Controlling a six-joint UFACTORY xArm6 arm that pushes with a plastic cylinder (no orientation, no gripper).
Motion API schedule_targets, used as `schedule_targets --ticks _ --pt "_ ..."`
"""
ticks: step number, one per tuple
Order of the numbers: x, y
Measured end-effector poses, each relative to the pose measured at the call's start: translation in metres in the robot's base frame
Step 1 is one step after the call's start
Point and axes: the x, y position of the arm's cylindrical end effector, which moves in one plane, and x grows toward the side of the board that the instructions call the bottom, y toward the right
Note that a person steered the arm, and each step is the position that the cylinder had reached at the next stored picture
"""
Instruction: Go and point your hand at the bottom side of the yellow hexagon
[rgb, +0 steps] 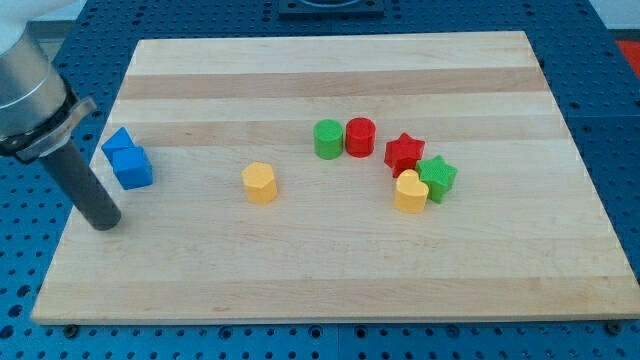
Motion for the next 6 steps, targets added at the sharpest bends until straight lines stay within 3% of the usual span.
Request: schedule_targets --ticks 2,6 --pt "-0.034 -0.008" --pt "-0.027 -0.021"
